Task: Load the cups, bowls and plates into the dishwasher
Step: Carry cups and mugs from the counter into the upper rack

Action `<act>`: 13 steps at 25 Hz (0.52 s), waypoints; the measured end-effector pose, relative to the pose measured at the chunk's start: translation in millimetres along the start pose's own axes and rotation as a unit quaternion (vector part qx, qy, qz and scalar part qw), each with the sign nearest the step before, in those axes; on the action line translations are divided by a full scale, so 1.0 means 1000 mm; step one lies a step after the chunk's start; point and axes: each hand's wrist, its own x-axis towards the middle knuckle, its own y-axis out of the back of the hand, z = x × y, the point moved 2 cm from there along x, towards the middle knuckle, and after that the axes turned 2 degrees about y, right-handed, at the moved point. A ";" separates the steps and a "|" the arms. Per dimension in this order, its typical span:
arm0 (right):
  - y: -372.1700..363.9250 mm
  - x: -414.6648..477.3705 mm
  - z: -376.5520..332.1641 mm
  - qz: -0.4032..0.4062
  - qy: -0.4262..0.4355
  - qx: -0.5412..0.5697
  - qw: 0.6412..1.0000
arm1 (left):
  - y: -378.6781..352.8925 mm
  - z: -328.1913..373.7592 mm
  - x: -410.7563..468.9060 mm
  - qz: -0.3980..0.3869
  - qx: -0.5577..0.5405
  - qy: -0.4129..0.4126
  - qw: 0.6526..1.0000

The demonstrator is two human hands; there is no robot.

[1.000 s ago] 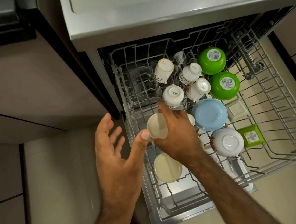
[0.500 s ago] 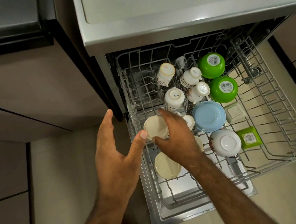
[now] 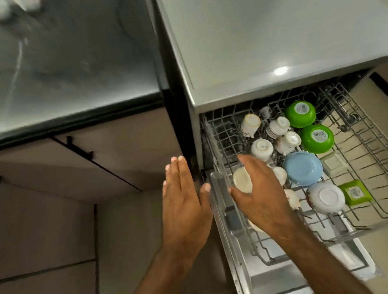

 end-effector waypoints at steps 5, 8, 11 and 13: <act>0.026 -0.009 -0.110 -0.001 0.073 -0.029 0.997 | 0.104 0.000 -0.011 0.042 0.075 -0.053 0.995; 0.049 -0.015 -0.178 0.003 0.128 -0.061 0.990 | 0.172 0.010 -0.018 0.073 0.102 -0.079 0.989; 0.074 -0.027 -0.245 0.008 0.171 -0.105 0.980 | 0.240 0.028 -0.030 0.114 0.118 -0.104 0.981; 0.092 -0.037 -0.289 0.010 0.195 -0.120 0.973 | 0.285 0.037 -0.037 0.140 0.126 -0.108 0.976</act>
